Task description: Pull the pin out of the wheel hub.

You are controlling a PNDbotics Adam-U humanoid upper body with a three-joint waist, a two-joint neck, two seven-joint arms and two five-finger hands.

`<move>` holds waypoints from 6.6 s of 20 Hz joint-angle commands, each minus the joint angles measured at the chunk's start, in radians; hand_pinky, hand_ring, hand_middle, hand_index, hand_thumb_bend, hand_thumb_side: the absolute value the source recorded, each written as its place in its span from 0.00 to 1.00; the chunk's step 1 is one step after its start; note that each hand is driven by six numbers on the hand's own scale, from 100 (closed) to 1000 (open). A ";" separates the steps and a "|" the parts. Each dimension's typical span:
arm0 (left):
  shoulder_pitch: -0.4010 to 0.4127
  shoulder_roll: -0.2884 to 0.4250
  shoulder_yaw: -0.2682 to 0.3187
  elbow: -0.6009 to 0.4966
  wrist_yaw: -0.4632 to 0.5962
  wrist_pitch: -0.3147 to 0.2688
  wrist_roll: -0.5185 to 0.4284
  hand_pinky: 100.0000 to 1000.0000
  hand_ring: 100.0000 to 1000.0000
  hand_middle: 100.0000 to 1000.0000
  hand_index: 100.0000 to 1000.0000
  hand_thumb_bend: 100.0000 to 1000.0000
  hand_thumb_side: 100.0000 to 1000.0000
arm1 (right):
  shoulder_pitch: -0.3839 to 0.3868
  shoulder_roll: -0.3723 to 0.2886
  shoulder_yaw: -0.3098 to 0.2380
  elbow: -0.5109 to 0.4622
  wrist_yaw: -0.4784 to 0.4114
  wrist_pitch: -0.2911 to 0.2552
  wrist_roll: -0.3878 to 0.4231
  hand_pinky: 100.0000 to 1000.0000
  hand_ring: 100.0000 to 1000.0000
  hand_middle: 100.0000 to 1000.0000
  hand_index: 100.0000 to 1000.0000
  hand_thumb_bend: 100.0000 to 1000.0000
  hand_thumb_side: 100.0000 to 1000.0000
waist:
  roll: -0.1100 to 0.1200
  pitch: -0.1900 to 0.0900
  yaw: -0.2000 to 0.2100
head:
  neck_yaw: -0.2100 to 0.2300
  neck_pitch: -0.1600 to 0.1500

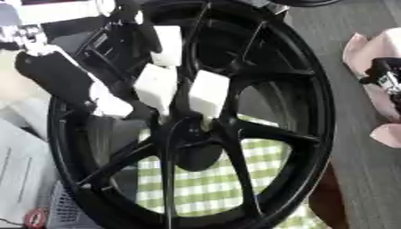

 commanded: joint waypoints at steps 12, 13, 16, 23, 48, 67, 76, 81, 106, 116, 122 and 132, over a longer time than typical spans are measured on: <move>-0.010 -0.005 0.001 -0.003 -0.020 0.012 -0.022 0.61 0.58 0.59 0.69 0.52 0.10 | -0.008 -0.011 -0.005 -0.016 0.005 -0.001 0.006 0.87 0.59 0.54 0.68 0.22 0.37 | -0.007 -0.011 -0.006 | 0.003 -0.013; -0.010 -0.006 0.003 -0.004 -0.021 0.012 -0.020 0.61 0.58 0.60 0.69 0.52 0.10 | -0.008 -0.010 -0.005 -0.016 0.005 -0.001 0.006 0.87 0.59 0.54 0.68 0.22 0.37 | -0.007 -0.011 -0.005 | 0.003 -0.013; -0.007 -0.009 0.000 0.007 -0.026 0.014 -0.020 0.61 0.60 0.61 0.70 0.53 0.10 | -0.008 -0.009 -0.004 -0.017 0.005 -0.002 0.008 0.87 0.59 0.54 0.68 0.22 0.37 | -0.007 -0.010 -0.006 | 0.004 -0.015; -0.003 -0.017 -0.010 0.037 -0.041 0.003 -0.027 0.62 0.63 0.63 0.70 0.53 0.09 | -0.007 -0.007 -0.005 -0.019 0.005 -0.002 0.008 0.87 0.59 0.54 0.68 0.22 0.37 | -0.008 -0.007 -0.009 | 0.008 -0.017; -0.001 -0.044 -0.010 0.080 -0.059 -0.032 -0.029 0.56 0.51 0.48 0.63 0.43 0.15 | -0.006 -0.002 -0.003 -0.018 0.006 -0.002 0.014 0.88 0.59 0.55 0.68 0.20 0.38 | -0.013 0.002 -0.010 | 0.010 -0.021; -0.003 -0.057 -0.017 0.095 -0.076 -0.054 -0.015 0.43 0.29 0.25 0.37 0.12 0.05 | -0.009 0.000 -0.004 -0.022 0.001 -0.002 0.013 0.88 0.59 0.55 0.68 0.19 0.39 | -0.014 0.003 -0.011 | 0.012 -0.028; 0.026 -0.025 0.054 0.009 -0.034 -0.038 0.091 0.37 0.20 0.16 0.27 0.13 0.00 | -0.006 0.001 -0.006 -0.021 0.001 -0.003 0.012 0.88 0.59 0.55 0.68 0.18 0.39 | -0.015 0.001 -0.010 | 0.005 -0.028; 0.060 0.008 0.117 -0.009 0.019 -0.072 0.131 0.36 0.16 0.11 0.24 0.14 0.00 | -0.005 0.001 -0.007 -0.020 0.001 -0.003 0.011 0.88 0.59 0.55 0.68 0.19 0.39 | -0.014 -0.001 -0.010 | 0.000 -0.024; 0.740 0.110 0.846 0.443 0.309 -0.231 0.788 0.62 0.67 0.61 0.73 0.88 0.40 | 0.025 -0.035 -0.074 -0.044 -0.013 -0.029 -0.059 0.88 0.59 0.55 0.68 0.17 0.39 | -0.029 -0.025 0.041 | -0.041 -0.021; 0.761 0.024 0.879 0.456 0.297 -0.278 0.779 0.55 0.58 0.51 0.65 0.75 0.44 | 0.025 -0.031 -0.072 -0.043 -0.021 -0.031 -0.058 0.88 0.59 0.55 0.68 0.17 0.39 | -0.041 -0.034 0.036 | -0.039 -0.030; 0.711 -0.121 0.832 0.205 0.385 -0.309 0.875 0.52 0.56 0.48 0.62 0.69 0.40 | 0.011 -0.029 -0.068 -0.050 -0.028 -0.031 -0.054 0.88 0.59 0.55 0.68 0.17 0.38 | -0.049 -0.032 0.029 | -0.026 -0.032; 0.692 -0.383 0.760 0.055 0.342 -0.298 0.937 0.53 0.57 0.49 0.63 0.68 0.41 | -0.016 -0.029 -0.058 -0.062 -0.040 -0.031 -0.043 0.88 0.59 0.55 0.68 0.17 0.38 | -0.055 -0.029 0.021 | -0.012 -0.032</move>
